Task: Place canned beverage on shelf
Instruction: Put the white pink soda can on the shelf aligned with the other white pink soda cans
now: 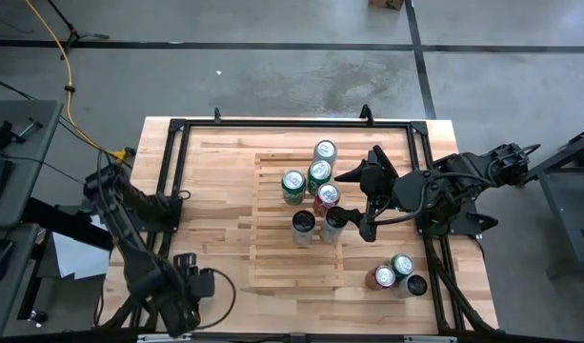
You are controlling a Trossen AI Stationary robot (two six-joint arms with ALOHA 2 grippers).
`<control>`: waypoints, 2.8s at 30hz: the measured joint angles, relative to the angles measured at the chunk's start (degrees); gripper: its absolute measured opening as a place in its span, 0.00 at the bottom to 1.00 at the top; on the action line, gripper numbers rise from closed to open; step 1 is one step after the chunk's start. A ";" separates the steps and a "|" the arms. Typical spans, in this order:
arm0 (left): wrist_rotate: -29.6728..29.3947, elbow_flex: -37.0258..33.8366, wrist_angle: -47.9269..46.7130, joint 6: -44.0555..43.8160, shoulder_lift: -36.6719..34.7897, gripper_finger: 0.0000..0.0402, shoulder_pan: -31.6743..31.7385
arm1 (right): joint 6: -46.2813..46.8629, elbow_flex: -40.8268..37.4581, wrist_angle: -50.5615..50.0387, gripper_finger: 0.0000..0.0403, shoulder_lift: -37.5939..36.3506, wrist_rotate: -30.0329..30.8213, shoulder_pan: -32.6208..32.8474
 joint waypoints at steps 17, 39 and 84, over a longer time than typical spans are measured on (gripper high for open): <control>-22.00 26.61 0.58 14.90 -18.57 0.59 14.32 | -0.48 0.00 6.97 0.85 0.04 -2.24 0.00; -36.75 31.02 11.32 19.38 -15.48 0.59 31.32 | -22.18 -0.02 23.73 0.85 4.26 12.38 -0.48; -22.15 31.05 12.83 41.24 -7.43 0.59 37.67 | -22.71 0.04 20.49 0.85 11.17 3.09 -5.64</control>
